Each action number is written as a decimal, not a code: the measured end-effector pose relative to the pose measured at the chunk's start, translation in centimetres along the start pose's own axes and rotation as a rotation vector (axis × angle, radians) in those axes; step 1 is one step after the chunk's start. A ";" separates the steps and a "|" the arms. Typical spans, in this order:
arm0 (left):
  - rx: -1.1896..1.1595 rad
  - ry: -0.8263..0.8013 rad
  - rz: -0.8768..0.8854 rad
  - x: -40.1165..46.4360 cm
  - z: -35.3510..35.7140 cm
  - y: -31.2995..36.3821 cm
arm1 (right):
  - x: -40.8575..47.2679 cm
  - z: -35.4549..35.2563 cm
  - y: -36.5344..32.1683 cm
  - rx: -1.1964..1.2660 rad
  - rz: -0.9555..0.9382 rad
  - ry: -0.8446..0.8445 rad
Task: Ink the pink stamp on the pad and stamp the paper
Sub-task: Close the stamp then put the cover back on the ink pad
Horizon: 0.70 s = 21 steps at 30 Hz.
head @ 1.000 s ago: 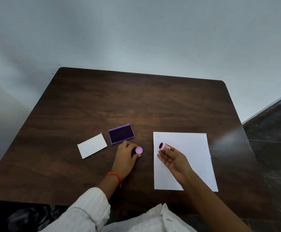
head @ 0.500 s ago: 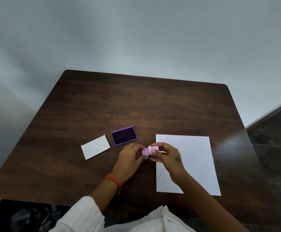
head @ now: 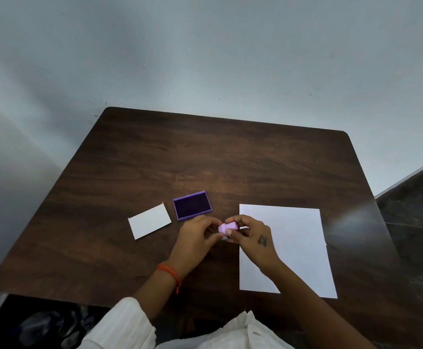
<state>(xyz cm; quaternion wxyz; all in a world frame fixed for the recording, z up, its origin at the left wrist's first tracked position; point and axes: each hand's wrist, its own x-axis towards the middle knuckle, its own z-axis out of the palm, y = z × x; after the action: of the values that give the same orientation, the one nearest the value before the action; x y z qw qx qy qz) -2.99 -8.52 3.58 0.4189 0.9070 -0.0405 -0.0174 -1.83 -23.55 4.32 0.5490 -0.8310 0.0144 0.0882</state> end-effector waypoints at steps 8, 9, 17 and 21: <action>-0.078 0.015 -0.018 -0.3 -0.1 0.1 | 0.2 -0.4 -0.2 0.035 0.044 -0.049; -0.086 0.012 -0.021 -0.4 -0.1 0.1 | 0.2 -0.5 -0.2 0.057 0.058 -0.058; -0.116 0.008 -0.013 -0.4 -0.7 0.2 | -0.1 -0.5 -0.2 0.245 0.161 -0.153; -0.125 0.016 -0.030 -0.6 -0.9 0.1 | 0.0 -0.9 -0.2 0.267 0.165 -0.162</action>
<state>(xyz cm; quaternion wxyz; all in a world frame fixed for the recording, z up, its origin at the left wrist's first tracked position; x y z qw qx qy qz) -3.54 -7.85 4.21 0.4745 0.8798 -0.0224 -0.0186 -1.72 -24.28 4.87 0.6448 -0.7369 0.0498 0.1968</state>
